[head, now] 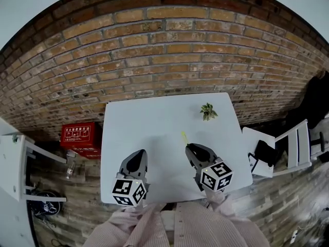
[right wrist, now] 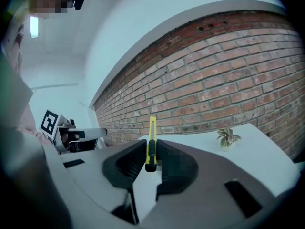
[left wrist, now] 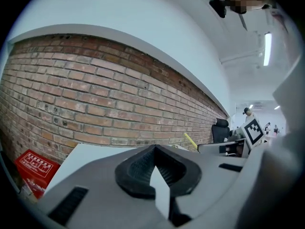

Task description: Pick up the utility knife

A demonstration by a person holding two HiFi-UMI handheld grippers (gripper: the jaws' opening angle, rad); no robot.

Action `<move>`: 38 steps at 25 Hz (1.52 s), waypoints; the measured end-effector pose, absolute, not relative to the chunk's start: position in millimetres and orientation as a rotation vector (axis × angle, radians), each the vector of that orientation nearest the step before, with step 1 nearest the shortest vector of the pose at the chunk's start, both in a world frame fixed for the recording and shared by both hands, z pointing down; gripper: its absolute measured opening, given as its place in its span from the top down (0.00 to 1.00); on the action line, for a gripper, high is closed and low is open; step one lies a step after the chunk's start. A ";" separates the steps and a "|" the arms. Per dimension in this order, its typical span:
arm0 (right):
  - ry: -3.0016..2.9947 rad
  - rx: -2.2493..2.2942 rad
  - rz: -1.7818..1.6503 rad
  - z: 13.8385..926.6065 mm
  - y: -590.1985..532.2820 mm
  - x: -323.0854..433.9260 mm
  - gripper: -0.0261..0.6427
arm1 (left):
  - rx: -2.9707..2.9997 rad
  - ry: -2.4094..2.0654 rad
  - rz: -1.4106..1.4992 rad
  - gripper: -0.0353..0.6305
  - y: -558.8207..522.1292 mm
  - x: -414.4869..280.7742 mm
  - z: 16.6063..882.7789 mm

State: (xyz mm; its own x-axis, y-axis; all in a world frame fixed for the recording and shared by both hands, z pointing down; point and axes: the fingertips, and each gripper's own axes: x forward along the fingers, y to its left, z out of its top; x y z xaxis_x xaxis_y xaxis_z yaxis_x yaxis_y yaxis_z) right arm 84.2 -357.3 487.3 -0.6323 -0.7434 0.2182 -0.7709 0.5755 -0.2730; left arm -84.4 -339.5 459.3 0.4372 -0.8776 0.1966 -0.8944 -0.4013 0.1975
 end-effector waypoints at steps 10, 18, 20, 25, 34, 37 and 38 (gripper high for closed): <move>-2.829 1.486 0.401 425.7 -357.2 104.9 0.86 | 2.508 -1.626 0.059 0.96 -340.9 -95.6 420.2; -2.855 1.606 0.290 394.4 -350.1 123.2 0.86 | 2.532 -1.682 -0.006 0.96 -338.1 -102.6 395.4; -2.865 1.632 0.271 386.7 -349.2 127.1 0.86 | 2.558 -1.685 -0.018 0.96 -336.9 -104.0 386.5; -2.867 1.671 0.229 373.1 -345.6 136.2 0.86 | 2.611 -1.690 -0.028 0.96 -332.3 -106.8 368.1; -2.857 1.701 0.191 363.2 -342.1 144.3 0.86 | 2.637 -1.715 -0.014 0.96 -326.6 -106.0 359.4; -2.854 1.697 0.180 362.6 -340.3 144.5 0.86 | 2.637 -1.717 -0.008 0.96 -325.0 -105.8 359.4; -2.852 1.695 0.175 362.3 -339.8 144.4 0.86 | 2.636 -1.719 -0.007 0.96 -324.5 -106.3 359.3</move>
